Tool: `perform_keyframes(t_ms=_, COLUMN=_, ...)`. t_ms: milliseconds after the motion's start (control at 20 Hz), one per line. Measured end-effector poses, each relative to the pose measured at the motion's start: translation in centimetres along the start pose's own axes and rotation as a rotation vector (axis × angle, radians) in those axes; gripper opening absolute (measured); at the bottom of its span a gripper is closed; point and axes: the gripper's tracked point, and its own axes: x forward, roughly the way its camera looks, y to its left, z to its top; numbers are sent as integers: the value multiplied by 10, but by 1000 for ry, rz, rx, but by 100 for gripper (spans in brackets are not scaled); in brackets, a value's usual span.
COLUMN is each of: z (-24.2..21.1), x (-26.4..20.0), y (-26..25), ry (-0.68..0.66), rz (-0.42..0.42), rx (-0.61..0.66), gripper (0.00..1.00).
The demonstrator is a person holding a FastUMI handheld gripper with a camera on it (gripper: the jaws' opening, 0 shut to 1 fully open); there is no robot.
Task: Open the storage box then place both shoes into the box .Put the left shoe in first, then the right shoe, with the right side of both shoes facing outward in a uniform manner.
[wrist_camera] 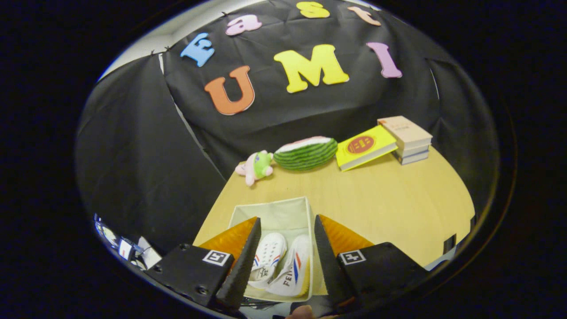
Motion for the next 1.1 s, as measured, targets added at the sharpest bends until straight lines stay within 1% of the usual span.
perform_keyframes(t_ms=50, z=10, x=-9, y=-3, ry=-54, rz=-9, rx=-25, gripper=75)
perform_keyframes(t_ms=150, z=32, x=-30, y=-13, ry=-162, rz=-31, rx=-70, gripper=80)
perform_keyframes(t_ms=250, z=52, x=-51, y=-25, ry=-278, rz=-60, rx=-114, gripper=91)
perform_keyframes(t_ms=400, z=77, x=-95, y=-40, ry=-451, rz=-104, rx=-173, gripper=93)
perform_keyframes(t_ms=550, z=86, x=-134, y=-50, ry=-590, rz=-127, rx=-209, gripper=92)
perform_keyframes(t_ms=700, z=77, x=-162, y=-62, ry=-657, rz=-147, rx=-204, gripper=93)
perform_keyframes(t_ms=800, z=66, x=-171, y=-75, ry=-686, rz=-150, rx=-190, gripper=93)
perform_keyframes(t_ms=950, z=47, x=-175, y=-88, ry=-689, rz=-155, rx=-181, gripper=94)
perform_keyframes(t_ms=1100, z=35, x=-180, y=-99, ry=-675, rz=-193, rx=-216, gripper=94)
